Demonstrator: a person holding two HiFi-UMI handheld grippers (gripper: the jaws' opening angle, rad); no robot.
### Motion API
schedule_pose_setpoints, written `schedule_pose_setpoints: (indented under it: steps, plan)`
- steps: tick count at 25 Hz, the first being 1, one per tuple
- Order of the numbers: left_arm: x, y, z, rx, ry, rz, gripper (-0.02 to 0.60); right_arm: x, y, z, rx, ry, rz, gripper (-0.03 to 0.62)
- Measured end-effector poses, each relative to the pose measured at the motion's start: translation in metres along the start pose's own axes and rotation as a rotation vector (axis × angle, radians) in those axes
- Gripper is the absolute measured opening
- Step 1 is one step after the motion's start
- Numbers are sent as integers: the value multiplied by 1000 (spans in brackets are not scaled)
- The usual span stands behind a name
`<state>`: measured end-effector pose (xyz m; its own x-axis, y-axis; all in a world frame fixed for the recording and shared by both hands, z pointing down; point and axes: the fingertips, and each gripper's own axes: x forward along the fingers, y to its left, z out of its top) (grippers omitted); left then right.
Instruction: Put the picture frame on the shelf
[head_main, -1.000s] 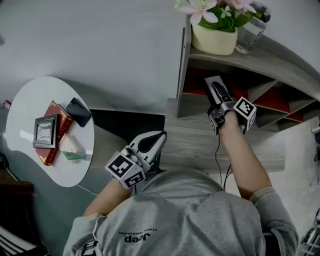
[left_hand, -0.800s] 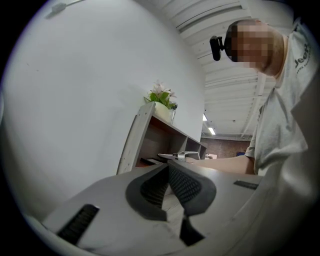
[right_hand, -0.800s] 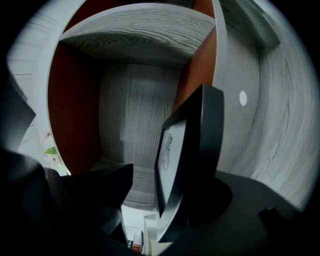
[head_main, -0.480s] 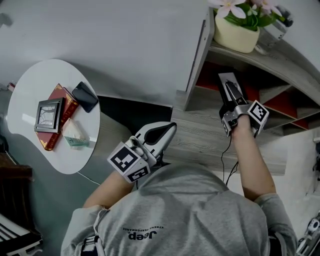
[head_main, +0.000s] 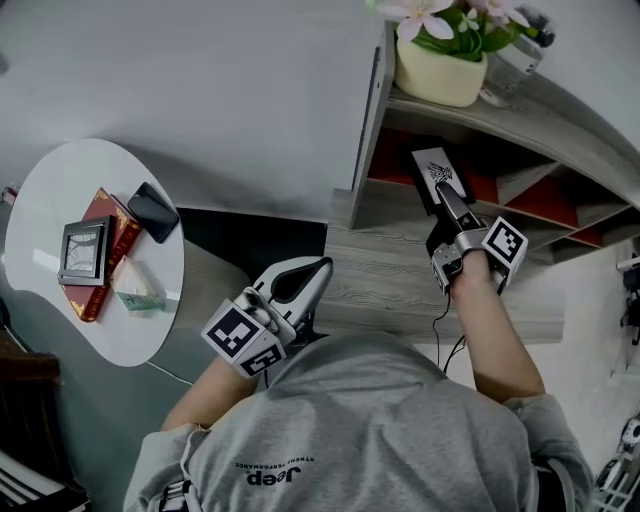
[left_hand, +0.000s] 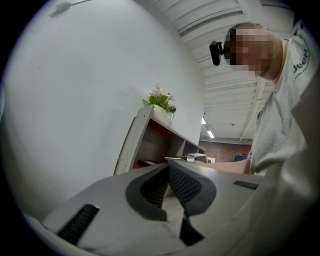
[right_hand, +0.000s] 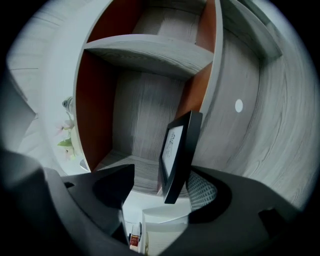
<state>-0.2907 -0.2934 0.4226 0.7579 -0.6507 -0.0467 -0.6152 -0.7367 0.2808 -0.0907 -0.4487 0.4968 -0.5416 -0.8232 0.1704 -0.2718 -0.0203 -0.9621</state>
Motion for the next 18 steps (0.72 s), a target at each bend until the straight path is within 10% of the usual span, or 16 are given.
schedule_pose_setpoints:
  steps: [18]
  plan:
    - [2, -3, -10, -49, 11, -22, 26, -3, -12, -22, -37, 131, -46, 360]
